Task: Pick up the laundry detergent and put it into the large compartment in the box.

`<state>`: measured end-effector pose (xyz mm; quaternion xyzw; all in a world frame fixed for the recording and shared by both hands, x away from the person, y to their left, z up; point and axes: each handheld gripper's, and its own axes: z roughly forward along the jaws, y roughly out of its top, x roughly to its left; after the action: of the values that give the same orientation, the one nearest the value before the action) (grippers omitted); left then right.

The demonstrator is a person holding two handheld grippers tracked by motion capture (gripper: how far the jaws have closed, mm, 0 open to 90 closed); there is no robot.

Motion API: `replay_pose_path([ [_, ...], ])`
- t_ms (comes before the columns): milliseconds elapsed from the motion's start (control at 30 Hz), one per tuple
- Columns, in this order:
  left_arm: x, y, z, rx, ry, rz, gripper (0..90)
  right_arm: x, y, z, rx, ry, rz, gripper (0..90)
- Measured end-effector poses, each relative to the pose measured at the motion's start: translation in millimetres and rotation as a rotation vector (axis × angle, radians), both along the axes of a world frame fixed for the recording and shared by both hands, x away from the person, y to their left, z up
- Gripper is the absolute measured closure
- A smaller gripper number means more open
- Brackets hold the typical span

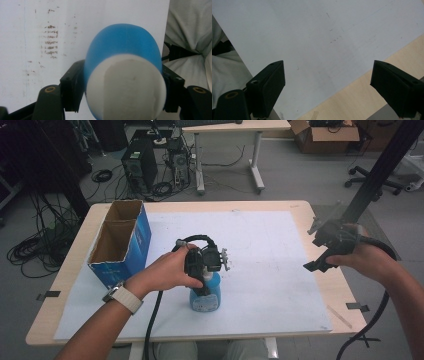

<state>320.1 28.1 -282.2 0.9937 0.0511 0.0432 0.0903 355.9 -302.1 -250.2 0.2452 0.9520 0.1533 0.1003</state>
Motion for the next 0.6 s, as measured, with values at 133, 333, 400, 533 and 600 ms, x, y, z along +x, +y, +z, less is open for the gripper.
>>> replay_pose_path([
  [133, -0.2, -0.1, 0.1, 0.001, 0.001, 0.001, 36.8, -0.2, -0.3, 0.2, 0.002, -0.001, 0.000, 12.3],
  [333, -0.4, -0.3, 0.5, 0.004, 0.000, 0.000, 37.0, -0.7, -0.9, 1.4, -0.002, -0.001, -0.004, 12.3],
  [400, -0.7, -0.8, 0.9, 0.011, 0.001, 0.002, 37.1, -0.6, -1.1, 2.1, 0.000, -0.005, 0.000, 12.3],
  [533, -0.7, -0.6, 1.9, 0.021, 0.006, 0.008, 37.3, -0.9, -1.1, 2.9, 0.002, -0.006, 0.001, 12.3],
  [600, -1.6, 0.1, 3.3, 0.038, 0.010, 0.017, 37.3, -1.0, -1.4, 2.7, 0.002, -0.007, 0.001, 12.4],
])
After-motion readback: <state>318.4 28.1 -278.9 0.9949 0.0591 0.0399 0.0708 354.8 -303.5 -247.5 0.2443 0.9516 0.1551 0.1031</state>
